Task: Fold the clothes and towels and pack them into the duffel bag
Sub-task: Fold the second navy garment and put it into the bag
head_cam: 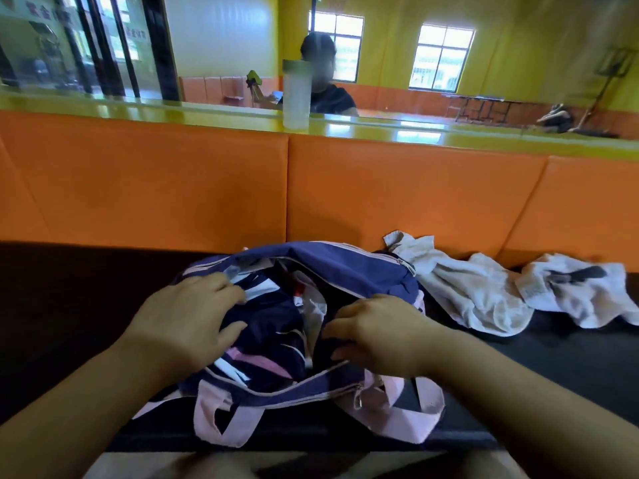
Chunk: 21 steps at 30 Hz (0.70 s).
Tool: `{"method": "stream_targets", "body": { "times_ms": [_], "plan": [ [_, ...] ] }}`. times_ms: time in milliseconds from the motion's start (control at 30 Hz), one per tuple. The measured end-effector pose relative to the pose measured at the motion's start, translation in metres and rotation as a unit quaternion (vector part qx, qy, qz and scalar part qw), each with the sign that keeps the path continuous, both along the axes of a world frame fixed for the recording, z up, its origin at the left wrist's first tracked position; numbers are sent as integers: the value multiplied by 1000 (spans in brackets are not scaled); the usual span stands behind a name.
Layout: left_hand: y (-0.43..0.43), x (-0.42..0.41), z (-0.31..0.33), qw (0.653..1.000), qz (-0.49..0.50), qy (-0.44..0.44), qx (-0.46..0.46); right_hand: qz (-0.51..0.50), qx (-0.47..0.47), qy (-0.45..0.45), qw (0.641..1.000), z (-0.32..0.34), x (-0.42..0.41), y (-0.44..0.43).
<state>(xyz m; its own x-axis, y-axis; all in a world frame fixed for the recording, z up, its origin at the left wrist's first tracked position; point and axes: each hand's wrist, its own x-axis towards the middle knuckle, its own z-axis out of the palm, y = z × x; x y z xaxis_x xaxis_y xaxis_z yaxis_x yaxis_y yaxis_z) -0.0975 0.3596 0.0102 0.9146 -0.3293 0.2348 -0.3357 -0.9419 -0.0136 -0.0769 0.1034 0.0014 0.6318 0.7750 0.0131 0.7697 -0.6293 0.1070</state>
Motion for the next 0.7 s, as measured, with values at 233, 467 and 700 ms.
{"method": "stream_targets", "body": {
  "times_ms": [233, 467, 700],
  "plan": [
    [-77, 12, -9, 991, -120, -57, 26, -190, -2, -7, 982, 17, -16, -116],
    [-190, 42, -21, 977, -204, -58, 23, -333, -20, 50, 942, 1, -24, -231],
    [-323, 77, -56, 971, -220, 90, -31, -457, -37, 59, 887, -45, 1, -333]
  ]
}}
